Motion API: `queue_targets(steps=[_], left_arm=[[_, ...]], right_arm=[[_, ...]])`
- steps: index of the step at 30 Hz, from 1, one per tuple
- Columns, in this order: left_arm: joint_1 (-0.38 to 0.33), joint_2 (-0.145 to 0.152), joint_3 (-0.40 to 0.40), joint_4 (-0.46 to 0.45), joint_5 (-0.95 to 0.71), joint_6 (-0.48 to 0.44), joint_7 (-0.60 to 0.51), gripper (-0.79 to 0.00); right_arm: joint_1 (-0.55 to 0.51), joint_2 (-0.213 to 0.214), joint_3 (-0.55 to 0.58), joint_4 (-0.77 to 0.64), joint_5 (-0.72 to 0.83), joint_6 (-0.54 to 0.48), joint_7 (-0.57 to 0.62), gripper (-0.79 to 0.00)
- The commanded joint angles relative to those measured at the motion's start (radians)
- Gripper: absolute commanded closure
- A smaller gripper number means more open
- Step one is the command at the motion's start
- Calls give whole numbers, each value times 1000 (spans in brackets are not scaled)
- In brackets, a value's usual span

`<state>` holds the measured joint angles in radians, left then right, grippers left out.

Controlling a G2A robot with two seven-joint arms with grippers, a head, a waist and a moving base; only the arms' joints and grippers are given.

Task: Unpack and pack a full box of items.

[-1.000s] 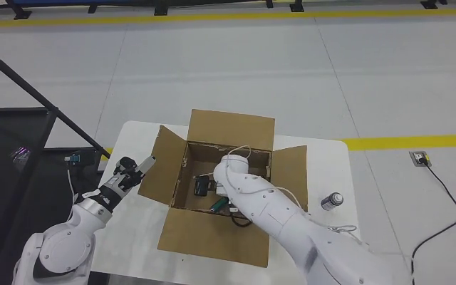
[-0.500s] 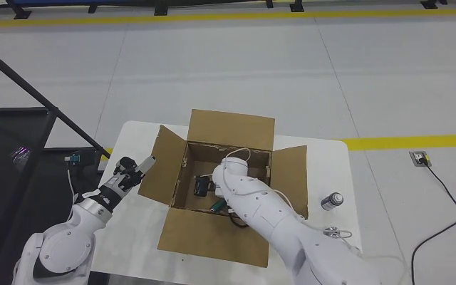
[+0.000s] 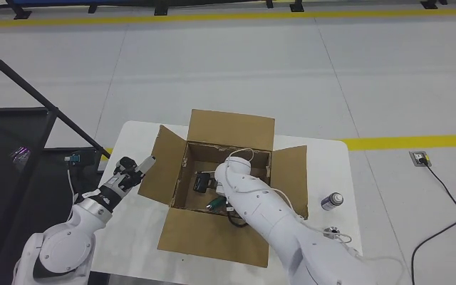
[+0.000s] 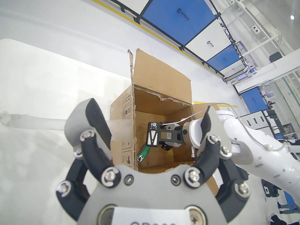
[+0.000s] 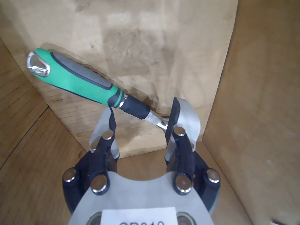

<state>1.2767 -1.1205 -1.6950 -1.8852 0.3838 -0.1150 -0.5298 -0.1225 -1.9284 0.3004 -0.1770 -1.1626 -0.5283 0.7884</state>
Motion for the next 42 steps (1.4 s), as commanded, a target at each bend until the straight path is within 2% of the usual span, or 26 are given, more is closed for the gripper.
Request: queue_targets(steps=[1,6,13,18,24,27,42], left_arm=[[0,0,0,0,0,0,0,-785],[0,0,0,0,0,0,0,-785],[0,0,0,0,0,0,0,-785],[0,0,0,0,0,0,0,-785],[0,0,0,0,0,0,0,-785],[0,0,0,0,0,0,0,-785],[0,0,0,0,0,0,0,-785]], right_arm=[[1,-1,-2,1,-8,-8,-7,-502],[-2,-6,-9,0,-35,-31,-24,-523],[-10,-14,-13,9,-55,-63,-32,-403],[-13,-17,-4,24,-45,-75,-27,-372],[-9,-18,15,40,-17,-62,-8,-286],[-4,-17,30,49,8,-29,6,-200],[8,1,101,65,123,132,72,-256]])
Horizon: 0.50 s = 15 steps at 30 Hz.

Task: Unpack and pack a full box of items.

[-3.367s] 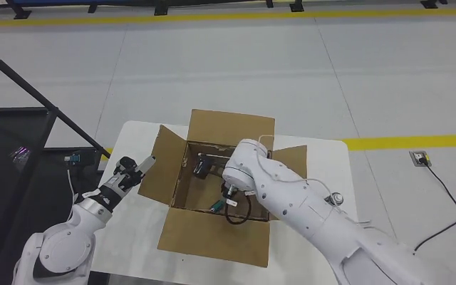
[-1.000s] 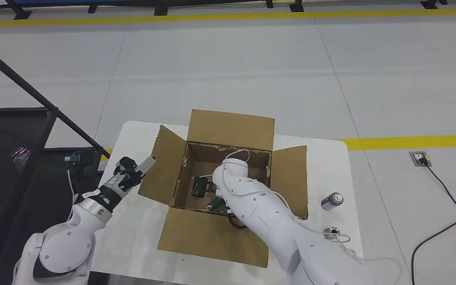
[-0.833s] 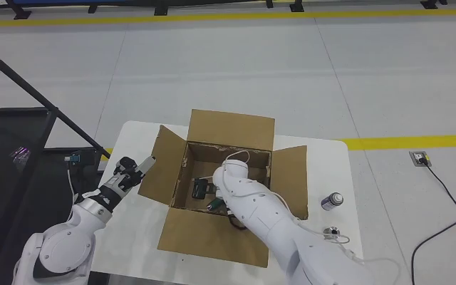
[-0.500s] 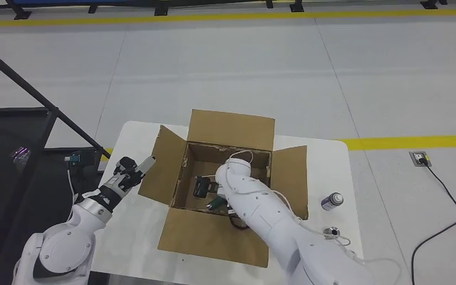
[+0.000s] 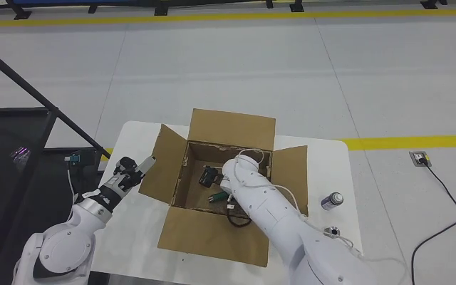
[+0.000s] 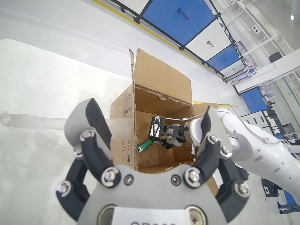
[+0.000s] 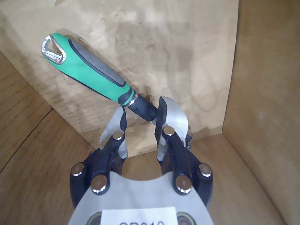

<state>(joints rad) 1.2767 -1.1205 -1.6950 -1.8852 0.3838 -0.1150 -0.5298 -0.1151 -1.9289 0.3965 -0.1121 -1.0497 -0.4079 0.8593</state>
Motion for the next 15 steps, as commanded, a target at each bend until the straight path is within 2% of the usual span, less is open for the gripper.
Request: queue_targets(steps=[1,7,11,12,13,14,15], left_arm=[[0,0,0,0,0,0,0,-785],[0,0,0,0,0,0,0,-785],[0,0,0,0,0,0,0,-785],[0,0,0,0,0,0,0,-785],[0,0,0,0,0,0,0,-785],[0,0,0,0,0,0,0,-785],[0,0,0,0,0,0,0,-785]], right_arm=[[2,3,11,2,19,28,1,-249],[3,13,37,-6,57,100,-14,-246],[2,19,44,-16,60,128,-13,-311],[2,20,42,-21,54,118,-16,-342],[2,21,37,-27,40,101,-24,-413],[2,23,30,-33,22,77,-32,-573],[2,24,26,-34,11,63,-39,-631]])
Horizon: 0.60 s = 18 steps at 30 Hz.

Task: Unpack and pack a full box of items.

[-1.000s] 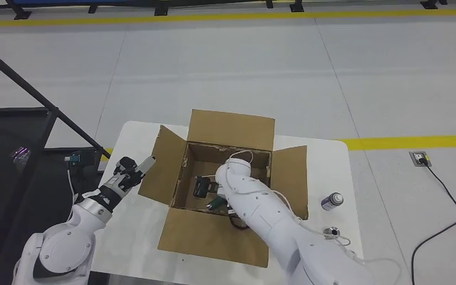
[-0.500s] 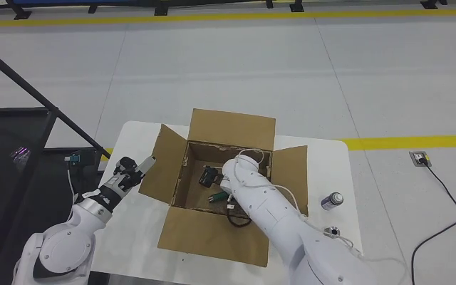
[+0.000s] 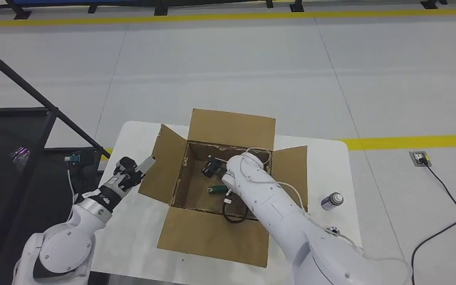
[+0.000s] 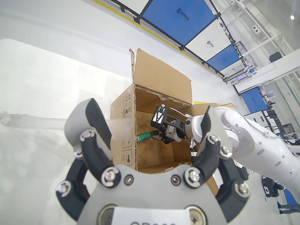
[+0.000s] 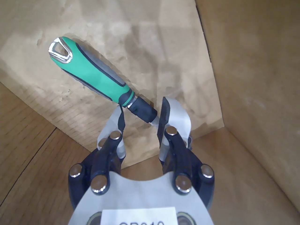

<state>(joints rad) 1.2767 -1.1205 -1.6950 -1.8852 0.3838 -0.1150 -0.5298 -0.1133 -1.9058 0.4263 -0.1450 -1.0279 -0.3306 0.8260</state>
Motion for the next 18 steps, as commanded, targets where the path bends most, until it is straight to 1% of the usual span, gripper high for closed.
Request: queue_targets(steps=[1,2,3,4,5,6,8,9,13,18], left_arm=[[0,0,0,0,0,0,0,-785],[0,0,0,0,0,0,0,-785],[0,0,0,0,0,0,0,-785],[0,0,0,0,0,0,0,-785],[0,0,0,0,0,0,0,-785],[0,0,0,0,0,0,0,-785],[0,0,0,0,0,0,0,-785],[0,0,0,0,0,0,0,-785],[0,0,0,0,0,0,0,-785],[0,0,0,0,0,0,0,-785]], right_arm=[[1,2,-7,-3,-20,-21,-11,-625],[1,3,-11,-8,-33,-33,-22,-613],[2,4,-12,-6,-40,-32,-27,-576],[2,4,-14,-8,-47,-34,-31,-566],[3,5,-17,-10,-55,-41,-37,-533],[4,6,-17,-9,-58,-47,-42,-480],[5,7,-19,-5,-67,-56,-42,-449],[5,8,-18,-4,-68,-58,-42,-403],[2,10,-19,-3,-79,-85,-43,-369],[-7,11,-18,2,-84,-105,-40,-360]])
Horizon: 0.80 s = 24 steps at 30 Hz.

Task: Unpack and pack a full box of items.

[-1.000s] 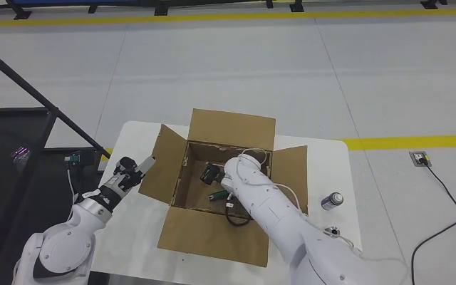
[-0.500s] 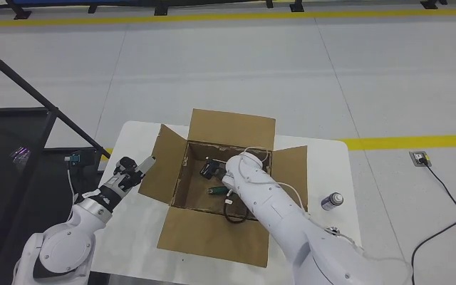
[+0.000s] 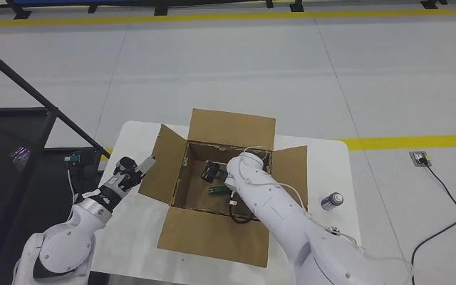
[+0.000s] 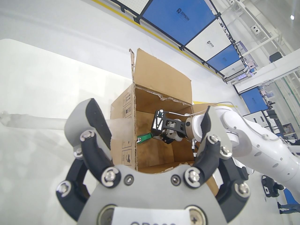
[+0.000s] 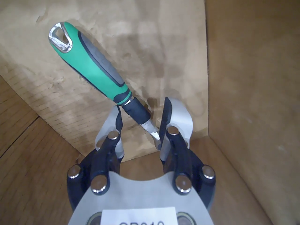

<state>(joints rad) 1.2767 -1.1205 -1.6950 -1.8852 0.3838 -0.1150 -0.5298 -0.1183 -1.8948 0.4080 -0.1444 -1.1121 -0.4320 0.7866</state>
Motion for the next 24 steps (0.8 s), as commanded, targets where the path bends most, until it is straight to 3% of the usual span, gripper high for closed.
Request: queue_targets(steps=[1,20,24], left_arm=[[0,0,0,0,0,0,0,-785],[0,0,0,0,0,0,0,-785],[0,0,0,0,0,0,0,-785]], right_arm=[[-5,1,1,2,0,-7,-1,-360],[-25,2,3,-1,-4,-40,7,-351],[-27,2,-1,-7,-10,-88,18,-286]])
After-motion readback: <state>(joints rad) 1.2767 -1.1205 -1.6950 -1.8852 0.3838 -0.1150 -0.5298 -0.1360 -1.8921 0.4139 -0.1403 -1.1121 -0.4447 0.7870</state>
